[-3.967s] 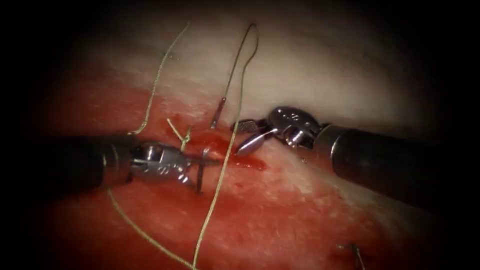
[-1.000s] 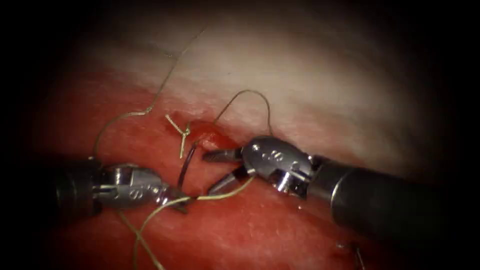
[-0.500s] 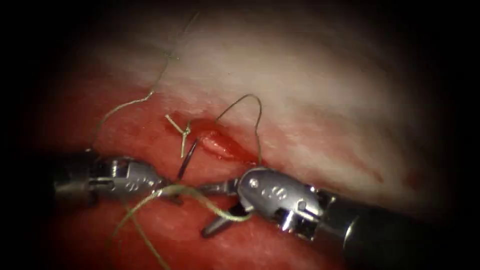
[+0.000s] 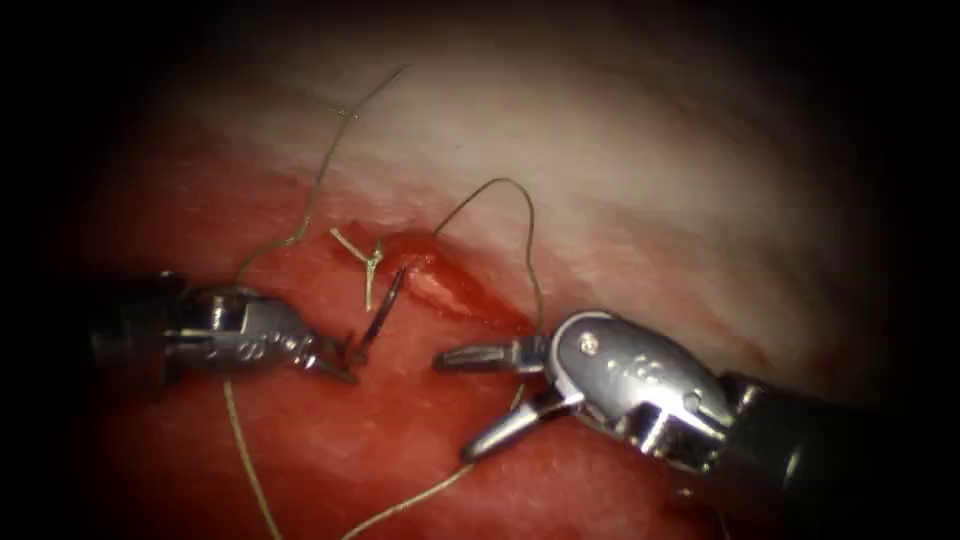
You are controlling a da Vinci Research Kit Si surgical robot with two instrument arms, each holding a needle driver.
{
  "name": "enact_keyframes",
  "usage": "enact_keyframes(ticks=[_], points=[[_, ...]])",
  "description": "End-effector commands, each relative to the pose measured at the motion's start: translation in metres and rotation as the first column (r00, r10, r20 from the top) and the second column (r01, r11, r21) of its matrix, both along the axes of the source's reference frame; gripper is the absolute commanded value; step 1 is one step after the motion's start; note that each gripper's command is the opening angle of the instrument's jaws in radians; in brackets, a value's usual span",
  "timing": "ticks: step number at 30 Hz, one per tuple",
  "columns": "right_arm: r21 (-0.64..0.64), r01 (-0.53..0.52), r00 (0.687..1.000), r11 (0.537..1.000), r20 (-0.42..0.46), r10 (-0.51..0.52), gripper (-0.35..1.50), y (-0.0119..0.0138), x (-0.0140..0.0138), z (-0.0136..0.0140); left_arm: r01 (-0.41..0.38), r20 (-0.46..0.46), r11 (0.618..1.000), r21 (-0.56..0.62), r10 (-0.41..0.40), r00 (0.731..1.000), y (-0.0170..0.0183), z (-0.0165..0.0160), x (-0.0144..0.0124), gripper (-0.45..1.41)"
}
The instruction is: Wound Closure
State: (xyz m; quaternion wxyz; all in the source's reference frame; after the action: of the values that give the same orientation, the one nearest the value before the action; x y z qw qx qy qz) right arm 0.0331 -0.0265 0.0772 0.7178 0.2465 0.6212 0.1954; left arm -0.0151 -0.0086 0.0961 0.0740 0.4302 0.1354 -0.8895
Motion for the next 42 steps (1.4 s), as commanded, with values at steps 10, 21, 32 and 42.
enact_keyframes(ticks=[10,21,32,42], points=[[-0.025,-0.123,0.991,0.992,0.041,0.124,1.31,-0.0014,0.0024,0.0049,0.037,0.198,0.997,0.074,-0.051,0.979,0.001,-0.0017,-0.0008,-0.45],[0.348,-0.334,0.938,0.876,0.215,0.272,0.96,0.0005,0.0013,0.0059,-0.011,0.217,0.991,-0.135,0.041,0.975,0.0012,-0.0021,-0.0011,-0.45],[0.597,-0.394,0.919,0.699,0.248,0.307,0.88,0.0014,-0.0007,0.0063,0.026,0.188,0.933,-0.358,0.045,0.981,0.002,-0.0057,-0.0019,-0.45],[0.629,-0.43,0.901,0.647,0.256,0.35,0.88,0.0033,-0.0021,0.0058,0.101,0.167,0.827,-0.553,-0.008,0.986,0.004,-0.0064,-0.0027,-0.45]])
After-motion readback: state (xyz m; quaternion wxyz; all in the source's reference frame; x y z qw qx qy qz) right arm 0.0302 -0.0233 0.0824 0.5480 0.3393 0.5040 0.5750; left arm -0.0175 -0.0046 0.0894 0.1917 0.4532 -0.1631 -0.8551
